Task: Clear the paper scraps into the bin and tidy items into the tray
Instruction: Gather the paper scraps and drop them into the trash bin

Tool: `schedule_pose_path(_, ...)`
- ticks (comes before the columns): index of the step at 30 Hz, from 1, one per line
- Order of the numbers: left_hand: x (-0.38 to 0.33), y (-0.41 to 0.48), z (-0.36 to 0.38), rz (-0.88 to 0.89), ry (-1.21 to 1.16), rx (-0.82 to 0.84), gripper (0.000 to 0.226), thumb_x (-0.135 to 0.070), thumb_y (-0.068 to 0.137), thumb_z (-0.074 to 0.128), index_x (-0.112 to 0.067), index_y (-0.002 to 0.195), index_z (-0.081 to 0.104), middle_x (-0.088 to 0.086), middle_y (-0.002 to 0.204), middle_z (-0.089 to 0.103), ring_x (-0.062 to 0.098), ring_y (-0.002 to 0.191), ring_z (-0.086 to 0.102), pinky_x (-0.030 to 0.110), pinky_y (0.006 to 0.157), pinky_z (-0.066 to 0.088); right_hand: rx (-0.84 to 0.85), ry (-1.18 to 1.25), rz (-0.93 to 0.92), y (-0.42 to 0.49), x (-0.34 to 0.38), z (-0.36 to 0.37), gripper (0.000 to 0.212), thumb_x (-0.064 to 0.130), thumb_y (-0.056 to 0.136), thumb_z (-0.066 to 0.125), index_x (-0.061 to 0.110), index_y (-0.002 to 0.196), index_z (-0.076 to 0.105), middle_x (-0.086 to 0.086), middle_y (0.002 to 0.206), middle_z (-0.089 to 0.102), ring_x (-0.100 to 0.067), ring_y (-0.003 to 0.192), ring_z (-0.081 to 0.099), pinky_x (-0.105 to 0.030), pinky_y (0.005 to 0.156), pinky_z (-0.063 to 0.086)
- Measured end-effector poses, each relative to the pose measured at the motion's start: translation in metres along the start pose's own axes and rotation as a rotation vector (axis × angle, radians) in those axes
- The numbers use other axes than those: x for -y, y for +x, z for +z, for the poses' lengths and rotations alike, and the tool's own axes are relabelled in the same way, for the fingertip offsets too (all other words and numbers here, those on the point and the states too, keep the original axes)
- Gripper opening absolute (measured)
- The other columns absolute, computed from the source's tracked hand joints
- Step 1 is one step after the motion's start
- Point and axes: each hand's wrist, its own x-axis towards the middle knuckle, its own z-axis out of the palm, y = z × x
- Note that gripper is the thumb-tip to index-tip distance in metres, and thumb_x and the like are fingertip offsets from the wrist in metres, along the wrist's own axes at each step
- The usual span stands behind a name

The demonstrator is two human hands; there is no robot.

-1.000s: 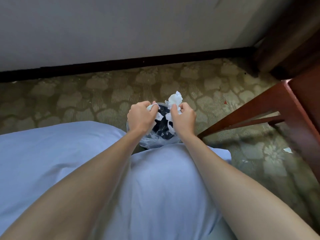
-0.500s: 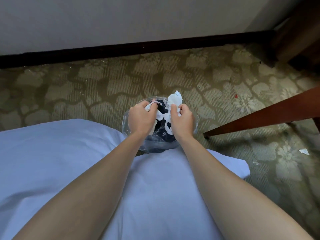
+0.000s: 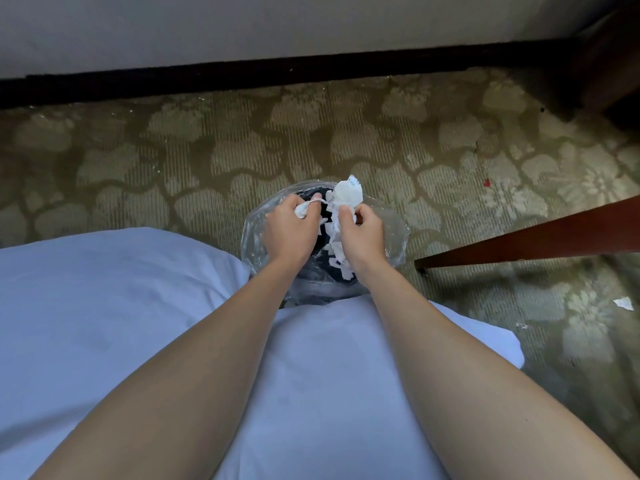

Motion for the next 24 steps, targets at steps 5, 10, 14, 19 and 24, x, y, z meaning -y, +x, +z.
schedule_pose_path(5,0.009,0.003,0.008,-0.015,-0.039,0.051,0.035,-0.056,0.085,0.055,-0.024,0.071,0.051,-0.009,0.065,0.058,0.014,0.063,0.055,0.037,0.065,0.048,0.038,0.067,0.115,0.002,-0.001,0.001,0.011,0.015,0.089,0.053,0.014,0.079,0.047,0.001,0.065,0.042,-0.012,0.056,0.033,-0.028,0.053,0.030)
schedule_pose_path(10,0.014,0.004,0.010,-0.006,-0.047,0.073,0.031,-0.057,0.084,0.056,-0.027,0.079,0.053,-0.007,0.072,0.062,0.017,0.069,0.061,0.038,0.066,0.050,0.048,0.031,0.180,0.001,-0.004,0.003,0.018,0.019,0.087,0.050,0.018,0.071,0.041,0.005,0.059,0.040,-0.016,0.057,0.033,-0.033,0.060,0.030)
schedule_pose_path(14,0.025,0.004,0.012,-0.015,-0.012,0.144,0.023,-0.051,0.086,0.056,-0.028,0.086,0.057,-0.008,0.087,0.065,0.013,0.078,0.062,0.040,0.074,0.053,0.133,-0.090,0.228,-0.001,-0.009,0.003,0.018,0.022,0.087,0.048,0.019,0.070,0.045,0.005,0.059,0.044,-0.017,0.059,0.039,-0.033,0.061,0.037)
schedule_pose_path(19,0.032,0.004,0.013,-0.009,-0.010,0.220,0.020,-0.041,0.087,0.057,-0.028,0.101,0.061,-0.007,0.105,0.064,0.004,0.083,0.059,0.026,0.067,0.048,0.178,-0.097,0.271,0.001,-0.012,0.000,0.023,0.017,0.093,0.047,0.019,0.071,0.052,0.006,0.056,0.042,-0.014,0.054,0.036,-0.027,0.053,0.032)
schedule_pose_path(24,0.033,0.007,0.016,0.051,-0.066,0.245,0.017,-0.035,0.095,0.055,-0.024,0.104,0.065,-0.006,0.105,0.065,0.008,0.098,0.060,0.026,0.084,0.048,0.155,-0.076,0.267,0.003,-0.016,0.001,0.021,0.019,0.096,0.046,0.012,0.090,0.065,0.003,0.058,0.046,-0.015,0.055,0.038,-0.026,0.053,0.034)
